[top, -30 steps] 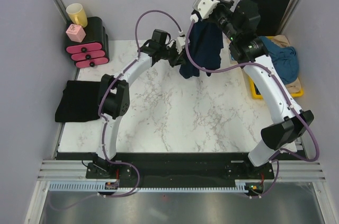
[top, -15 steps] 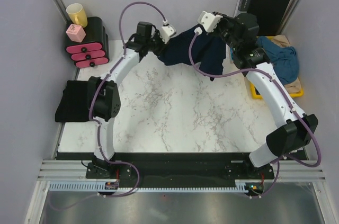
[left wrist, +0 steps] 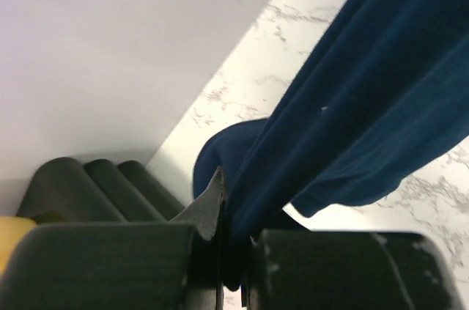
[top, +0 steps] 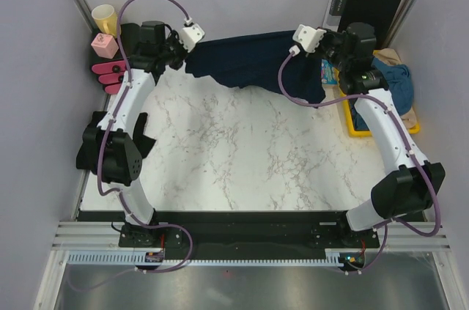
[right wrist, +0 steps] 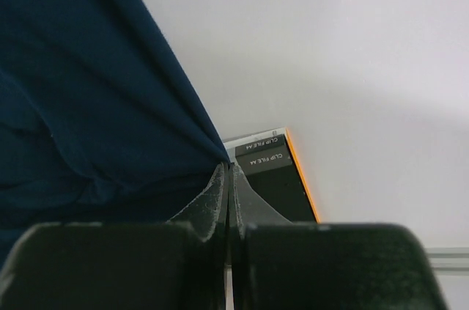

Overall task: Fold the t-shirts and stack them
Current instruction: Move the tshirt to the center of the board

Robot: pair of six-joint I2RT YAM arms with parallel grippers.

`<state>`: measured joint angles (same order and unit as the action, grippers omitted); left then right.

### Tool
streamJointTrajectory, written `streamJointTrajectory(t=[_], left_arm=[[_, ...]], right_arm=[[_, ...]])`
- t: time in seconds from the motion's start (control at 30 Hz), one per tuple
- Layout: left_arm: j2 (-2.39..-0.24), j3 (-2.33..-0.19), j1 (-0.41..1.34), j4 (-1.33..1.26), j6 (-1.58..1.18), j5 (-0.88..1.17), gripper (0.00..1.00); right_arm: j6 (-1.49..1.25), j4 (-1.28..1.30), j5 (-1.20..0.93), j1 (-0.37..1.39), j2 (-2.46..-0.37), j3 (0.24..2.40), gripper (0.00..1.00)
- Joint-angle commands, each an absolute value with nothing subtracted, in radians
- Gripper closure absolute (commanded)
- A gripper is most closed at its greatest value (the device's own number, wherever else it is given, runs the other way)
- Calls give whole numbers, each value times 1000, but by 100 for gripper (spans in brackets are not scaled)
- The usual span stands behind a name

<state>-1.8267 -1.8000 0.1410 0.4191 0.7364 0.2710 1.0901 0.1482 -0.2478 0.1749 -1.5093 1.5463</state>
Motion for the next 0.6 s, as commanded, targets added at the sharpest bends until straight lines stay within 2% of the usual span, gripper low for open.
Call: streamJointTrajectory(t=[0.0,0.13,0.23,0.37,0.57], left_arm=[[-1804,-1769,123,474,809,247,98],[-1802,-1764,123,534,822,316,98],[-1795,-1730,123,655,923,374,98],[-1773,-1657,124,868,1142,416,98],[-1763,-1487,132,1052,1319,391,98]], right_arm=[[1112,118,-261,118,-1543,1647,100],[1155,179,-330,120,-1540,1648,100],[1193,316,-414,120,-1508,1635,100],[1291,672,-509,124,-1454,1606,100],[1414,948,-548,179,-1339,1390,100]])
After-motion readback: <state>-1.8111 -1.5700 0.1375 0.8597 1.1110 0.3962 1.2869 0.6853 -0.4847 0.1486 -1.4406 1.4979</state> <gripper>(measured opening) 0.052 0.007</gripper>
